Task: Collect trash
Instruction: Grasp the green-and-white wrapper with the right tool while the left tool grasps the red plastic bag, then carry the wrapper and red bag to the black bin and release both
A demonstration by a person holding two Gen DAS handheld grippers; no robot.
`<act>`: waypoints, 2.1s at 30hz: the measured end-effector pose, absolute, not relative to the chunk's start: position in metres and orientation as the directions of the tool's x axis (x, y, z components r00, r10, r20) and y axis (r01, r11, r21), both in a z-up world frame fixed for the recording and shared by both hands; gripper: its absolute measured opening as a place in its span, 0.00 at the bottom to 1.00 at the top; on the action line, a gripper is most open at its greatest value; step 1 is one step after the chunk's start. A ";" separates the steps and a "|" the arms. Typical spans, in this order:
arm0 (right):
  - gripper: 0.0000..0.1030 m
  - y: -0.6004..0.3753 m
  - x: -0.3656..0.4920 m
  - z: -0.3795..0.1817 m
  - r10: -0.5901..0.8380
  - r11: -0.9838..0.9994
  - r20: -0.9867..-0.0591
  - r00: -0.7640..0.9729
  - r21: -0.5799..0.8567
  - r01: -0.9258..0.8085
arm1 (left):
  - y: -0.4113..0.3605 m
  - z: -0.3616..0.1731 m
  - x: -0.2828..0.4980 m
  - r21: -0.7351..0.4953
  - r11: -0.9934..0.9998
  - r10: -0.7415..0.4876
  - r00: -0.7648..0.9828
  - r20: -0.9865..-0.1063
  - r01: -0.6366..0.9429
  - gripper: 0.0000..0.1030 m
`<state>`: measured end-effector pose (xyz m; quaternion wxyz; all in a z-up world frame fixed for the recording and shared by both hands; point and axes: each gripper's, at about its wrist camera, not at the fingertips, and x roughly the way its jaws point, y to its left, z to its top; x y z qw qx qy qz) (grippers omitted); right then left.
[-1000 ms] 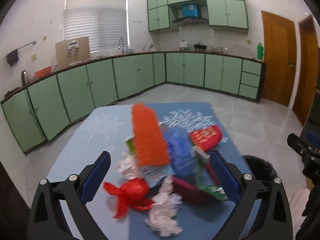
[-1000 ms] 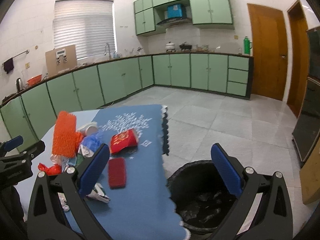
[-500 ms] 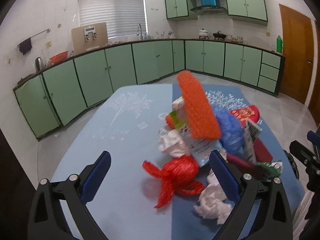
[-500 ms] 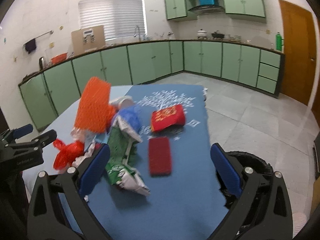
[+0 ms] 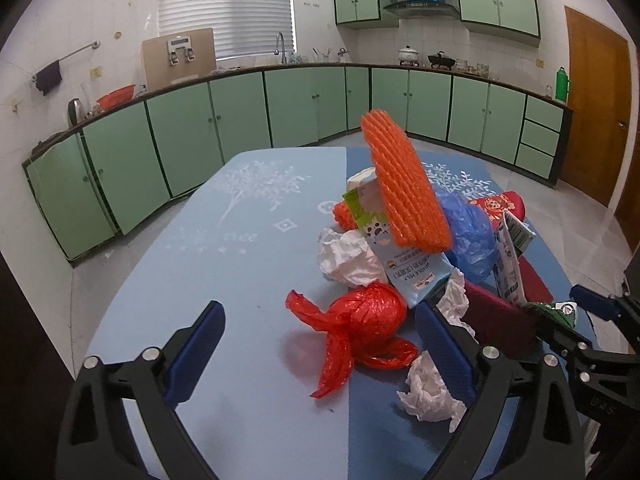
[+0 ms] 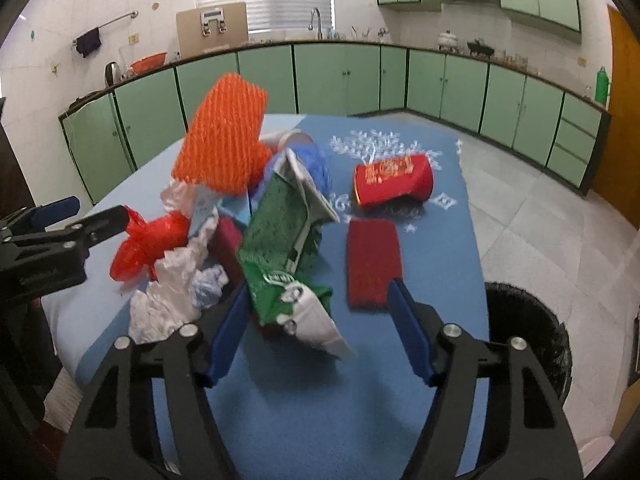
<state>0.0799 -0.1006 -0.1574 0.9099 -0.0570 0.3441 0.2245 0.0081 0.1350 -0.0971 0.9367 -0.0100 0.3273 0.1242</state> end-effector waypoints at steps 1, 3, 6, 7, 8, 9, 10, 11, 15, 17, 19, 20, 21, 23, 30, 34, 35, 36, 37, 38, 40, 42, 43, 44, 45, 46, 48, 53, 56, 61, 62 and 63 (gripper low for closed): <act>0.63 -0.103 0.081 -0.157 0.368 0.897 -0.653 0.662 0.060 -0.439 | 0.134 -0.098 0.008 0.064 0.969 0.226 0.754 -0.616 -0.237 0.91; 0.63 -0.109 0.084 -0.156 0.362 0.905 -0.649 0.668 0.075 -0.418 | 0.134 -0.097 0.009 0.065 0.970 0.223 0.754 -0.618 -0.234 0.91; 0.63 -0.118 0.088 -0.155 0.358 0.915 -0.642 0.679 0.096 -0.392 | 0.132 -0.098 0.010 0.067 0.971 0.220 0.751 -0.623 -0.229 0.91; 0.63 -0.120 0.089 -0.156 0.358 0.916 -0.644 0.676 0.102 -0.388 | 0.132 -0.098 0.011 0.067 0.972 0.218 0.751 -0.624 -0.227 0.91; 0.64 -0.121 0.091 -0.158 0.356 0.917 -0.648 0.673 0.101 -0.387 | 0.131 -0.098 0.011 0.068 0.972 0.216 0.750 -0.625 -0.224 0.91; 0.63 -0.121 0.092 -0.159 0.354 0.916 -0.653 0.669 0.100 -0.388 | 0.130 -0.099 0.012 0.069 0.973 0.215 0.750 -0.625 -0.221 0.91; 0.62 -0.120 0.093 -0.161 0.360 0.914 -0.658 0.662 0.105 -0.392 | 0.129 -0.099 0.012 0.070 0.973 0.214 0.751 -0.625 -0.219 0.91; 0.60 -0.120 0.094 -0.162 0.367 0.911 -0.660 0.655 0.114 -0.396 | 0.128 -0.100 0.013 0.071 0.974 0.213 0.751 -0.626 -0.217 0.91; 0.53 -0.120 0.103 -0.166 0.410 0.894 -0.667 0.622 0.160 -0.418 | 0.127 -0.101 0.014 0.076 0.974 0.213 0.747 -0.630 -0.213 0.91; 0.53 -0.121 0.106 -0.166 0.420 0.892 -0.665 0.618 0.177 -0.415 | 0.128 -0.102 0.015 0.076 0.973 0.217 0.745 -0.631 -0.219 0.91; 0.53 -0.120 0.108 -0.166 0.415 0.895 -0.664 0.622 0.173 -0.412 | 0.130 -0.102 0.017 0.074 0.972 0.219 0.743 -0.632 -0.224 0.91; 0.55 -0.119 0.110 -0.168 0.414 0.894 -0.665 0.622 0.170 -0.414 | 0.132 -0.103 0.018 0.072 0.971 0.221 0.742 -0.632 -0.227 0.91; 0.55 -0.117 0.111 -0.169 0.417 0.891 -0.668 0.616 0.169 -0.420 | 0.133 -0.104 0.019 0.071 0.971 0.222 0.742 -0.632 -0.230 0.91; 0.54 -0.115 0.115 -0.171 0.421 0.888 -0.673 0.608 0.170 -0.427 | 0.135 -0.105 0.021 0.064 0.970 0.221 0.743 -0.632 -0.234 0.91; 0.20 -0.112 0.117 -0.170 0.483 0.852 -0.675 0.558 0.213 -0.479 | 0.141 -0.111 0.033 0.049 0.975 0.196 0.734 -0.651 -0.217 0.70; 0.17 -0.113 0.116 -0.168 0.487 0.850 -0.670 0.560 0.217 -0.480 | 0.138 -0.118 0.036 0.030 0.980 0.164 0.722 -0.673 -0.196 0.70; 0.17 -0.113 0.115 -0.168 0.489 0.850 -0.669 0.560 0.220 -0.479 | 0.137 -0.121 0.037 0.034 0.980 0.166 0.716 -0.678 -0.195 0.71; 0.17 -0.113 0.115 -0.167 0.490 0.849 -0.668 0.560 0.220 -0.480 | 0.136 -0.124 0.039 0.038 0.980 0.169 0.710 -0.684 -0.197 0.72; 0.17 -0.113 0.114 -0.167 0.491 0.848 -0.666 0.561 0.220 -0.482 | 0.137 -0.127 0.040 0.037 0.979 0.169 0.706 -0.688 -0.198 0.73; 0.17 -0.112 0.114 -0.166 0.494 0.847 -0.665 0.561 0.220 -0.484 | 0.138 -0.128 0.040 0.031 0.980 0.164 0.703 -0.692 -0.199 0.74; 0.17 -0.112 0.113 -0.165 0.500 0.843 -0.659 0.562 0.222 -0.489 | 0.138 -0.128 0.040 0.017 0.981 0.151 0.711 -0.687 -0.192 0.57; 0.17 -0.113 0.112 -0.162 0.506 0.840 -0.652 0.564 0.226 -0.493 | 0.138 -0.124 0.036 -0.002 0.985 0.128 0.730 -0.671 -0.174 0.38; 0.17 -0.113 0.111 -0.161 0.509 0.839 -0.648 0.566 0.227 -0.495 | 0.137 -0.122 0.036 -0.007 0.986 0.119 0.736 -0.667 -0.166 0.26; 0.17 -0.113 0.109 -0.160 0.511 0.838 -0.644 0.569 0.225 -0.497 | 0.137 -0.119 0.035 -0.015 0.987 0.109 0.742 -0.662 -0.158 0.22; 0.17 -0.113 0.108 -0.159 0.512 0.837 -0.641 0.572 0.223 -0.500 | 0.136 -0.118 0.034 -0.020 0.987 0.106 0.744 -0.659 -0.158 0.19; 0.17 -0.113 0.106 -0.157 0.513 0.836 -0.636 0.577 0.216 -0.505 | 0.137 -0.117 0.033 -0.021 0.987 0.106 0.745 -0.659 -0.159 0.16; 0.17 -0.112 0.102 -0.155 0.513 0.835 -0.629 0.584 0.207 -0.510 | 0.137 -0.113 0.031 -0.026 0.987 0.106 0.750 -0.653 -0.161 0.07; 0.17 -0.115 0.094 -0.146 0.523 0.831 -0.604 0.601 0.205 -0.517 | 0.138 -0.101 0.023 -0.038 0.986 0.101 0.775 -0.624 -0.159 0.04; 0.17 -0.116 0.092 -0.142 0.526 0.830 -0.596 0.607 0.203 -0.519 | 0.138 -0.103 0.021 -0.025 0.987 0.107 0.761 -0.640 -0.159 0.06; 0.17 -0.117 0.092 -0.142 0.521 0.833 -0.603 0.604 0.205 -0.515 | 0.141 -0.113 0.022 -0.021 0.981 0.129 0.735 -0.666 -0.191 0.61; 0.17 -0.117 0.092 -0.143 0.520 0.833 -0.606 0.602 0.206 -0.513 | 0.140 -0.116 0.024 -0.013 0.982 0.132 0.728 -0.673 -0.190 0.61; 0.17 -0.118 0.094 -0.143 0.519 0.834 -0.607 0.601 0.207 -0.512 | 0.140 -0.119 0.026 -0.007 0.982 0.135 0.720 -0.681 -0.191 0.63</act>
